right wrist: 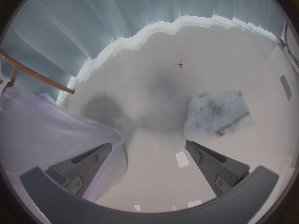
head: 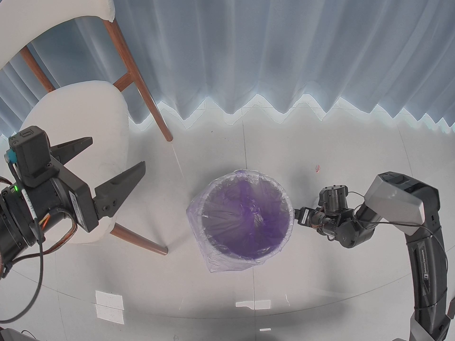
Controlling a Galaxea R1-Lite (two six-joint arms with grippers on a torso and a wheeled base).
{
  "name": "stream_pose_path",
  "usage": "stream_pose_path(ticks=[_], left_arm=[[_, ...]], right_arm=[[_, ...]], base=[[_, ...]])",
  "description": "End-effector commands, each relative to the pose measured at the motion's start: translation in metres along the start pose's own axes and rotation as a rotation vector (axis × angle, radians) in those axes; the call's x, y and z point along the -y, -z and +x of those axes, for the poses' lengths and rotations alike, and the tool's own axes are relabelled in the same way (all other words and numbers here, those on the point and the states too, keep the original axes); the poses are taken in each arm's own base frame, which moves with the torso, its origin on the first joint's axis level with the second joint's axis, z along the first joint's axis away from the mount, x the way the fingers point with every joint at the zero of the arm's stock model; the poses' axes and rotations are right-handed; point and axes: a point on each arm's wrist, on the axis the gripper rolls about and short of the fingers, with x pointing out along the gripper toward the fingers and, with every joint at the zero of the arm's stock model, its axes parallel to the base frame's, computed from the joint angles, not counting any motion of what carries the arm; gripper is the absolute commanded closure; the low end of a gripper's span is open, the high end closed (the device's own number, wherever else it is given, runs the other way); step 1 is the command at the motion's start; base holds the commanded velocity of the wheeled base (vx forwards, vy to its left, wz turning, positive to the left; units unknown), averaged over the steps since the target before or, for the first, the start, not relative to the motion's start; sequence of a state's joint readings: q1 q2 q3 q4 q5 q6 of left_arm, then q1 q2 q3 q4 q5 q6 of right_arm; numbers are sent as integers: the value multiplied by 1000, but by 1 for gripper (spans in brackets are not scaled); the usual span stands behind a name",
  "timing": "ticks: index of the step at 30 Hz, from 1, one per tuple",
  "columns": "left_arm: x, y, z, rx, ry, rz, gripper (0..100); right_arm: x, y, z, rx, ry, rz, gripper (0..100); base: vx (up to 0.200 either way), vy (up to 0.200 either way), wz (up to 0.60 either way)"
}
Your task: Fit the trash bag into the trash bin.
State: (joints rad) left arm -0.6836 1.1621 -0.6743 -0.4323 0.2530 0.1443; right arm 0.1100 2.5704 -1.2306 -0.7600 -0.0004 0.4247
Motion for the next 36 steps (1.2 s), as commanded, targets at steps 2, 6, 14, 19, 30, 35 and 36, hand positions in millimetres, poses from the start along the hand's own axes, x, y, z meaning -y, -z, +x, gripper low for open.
stream_pose_path(ticks=[2, 6, 14, 19, 30, 35, 36], left_arm=[[-2, -4, -8, 30, 18, -10, 0], [-5, -6, -12, 55, 47, -16, 0], [-15, 7, -42, 77, 14, -93, 0], [-18, 21, -63, 79, -22, -95, 0], [-23, 38, -82, 81, -77, -113, 0], [-22, 41, -83, 51, -69, -109, 0], [-22, 42, -83, 41, -68, -106, 0]], right_arm=[[-13, -22, -94, 13, -34, 56, 0], [1, -21, -134, 62, -27, 69, 0], [22, -15, -196, 107, -25, 91, 0], [45, -24, -202, 145, 40, 87, 0], [44, 1, -232, 65, -3, -18, 0], [42, 10, -232, 43, -40, -48, 0], [43, 9, -230, 56, -43, -60, 0]], base=[[0, 0, 0], [0, 0, 0], [0, 0, 0], [0, 0, 0], [0, 0, 0], [0, 0, 0], [0, 0, 0]])
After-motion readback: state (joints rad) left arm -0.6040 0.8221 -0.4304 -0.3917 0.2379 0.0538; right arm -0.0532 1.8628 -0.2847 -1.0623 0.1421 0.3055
